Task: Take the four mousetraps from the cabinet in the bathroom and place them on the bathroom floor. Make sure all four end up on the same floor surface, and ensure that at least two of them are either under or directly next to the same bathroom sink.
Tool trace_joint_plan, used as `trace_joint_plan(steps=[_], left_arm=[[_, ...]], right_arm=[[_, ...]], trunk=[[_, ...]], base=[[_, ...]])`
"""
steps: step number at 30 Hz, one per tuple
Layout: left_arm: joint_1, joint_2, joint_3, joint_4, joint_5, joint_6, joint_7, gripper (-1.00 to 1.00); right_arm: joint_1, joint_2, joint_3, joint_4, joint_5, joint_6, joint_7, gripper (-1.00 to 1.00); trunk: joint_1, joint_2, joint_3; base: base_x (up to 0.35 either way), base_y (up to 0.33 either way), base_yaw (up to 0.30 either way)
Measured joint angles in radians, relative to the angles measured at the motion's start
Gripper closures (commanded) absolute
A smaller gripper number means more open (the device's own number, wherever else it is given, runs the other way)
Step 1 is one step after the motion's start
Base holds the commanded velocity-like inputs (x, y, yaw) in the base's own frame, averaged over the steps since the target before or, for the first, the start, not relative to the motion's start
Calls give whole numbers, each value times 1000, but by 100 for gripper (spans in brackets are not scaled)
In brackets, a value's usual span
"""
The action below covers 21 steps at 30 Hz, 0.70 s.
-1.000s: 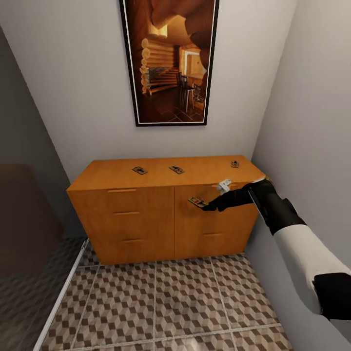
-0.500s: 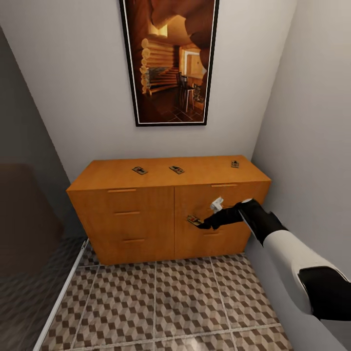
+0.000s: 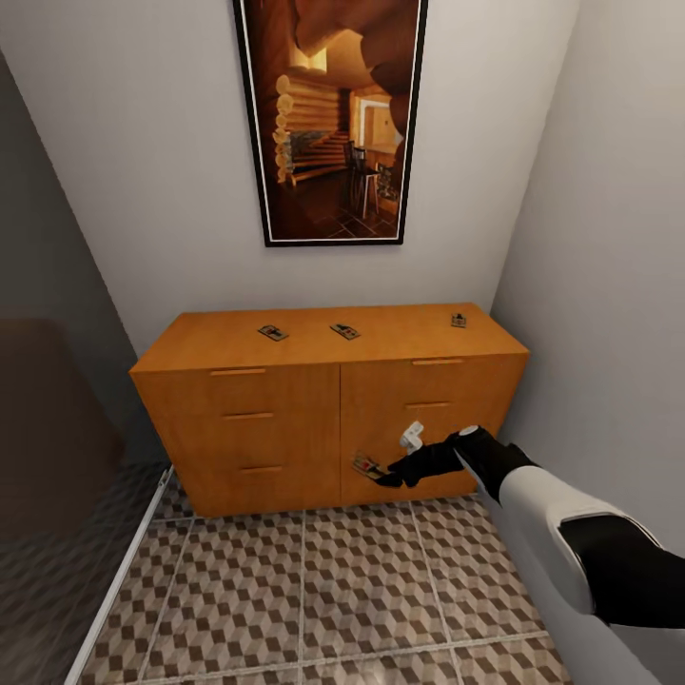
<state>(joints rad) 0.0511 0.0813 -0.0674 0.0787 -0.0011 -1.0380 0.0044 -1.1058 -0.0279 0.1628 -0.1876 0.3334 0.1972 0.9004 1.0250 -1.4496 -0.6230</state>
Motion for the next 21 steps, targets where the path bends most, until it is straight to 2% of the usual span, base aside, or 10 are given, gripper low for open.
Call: trace_joint_plan(steps=[6, 11, 13, 21], left_arm=[[0, 0, 0, 0, 0, 0, 0, -100], [0, 0, 0, 0, 0, 0, 0, -100], [0, 0, 0, 0, 0, 0, 0, -100], [0, 0, 0, 0, 0, 0, 0, -100]], right_arm=[[1, 7, -2, 85, 3, -76, -6, 100], [20, 10, -1, 147, -1, -171, -52, 100], [56, 9, 4, 158, -2, -213, -71, 100], [200, 5, 5, 165, -4, -302, -111, 100]], trunk=[[0, 0, 0], [0, 0, 0], [0, 0, 0], [0, 0, 0]], base=[[0, 0, 0], [0, 0, 0], [0, 0, 0], [0, 0, 0]])
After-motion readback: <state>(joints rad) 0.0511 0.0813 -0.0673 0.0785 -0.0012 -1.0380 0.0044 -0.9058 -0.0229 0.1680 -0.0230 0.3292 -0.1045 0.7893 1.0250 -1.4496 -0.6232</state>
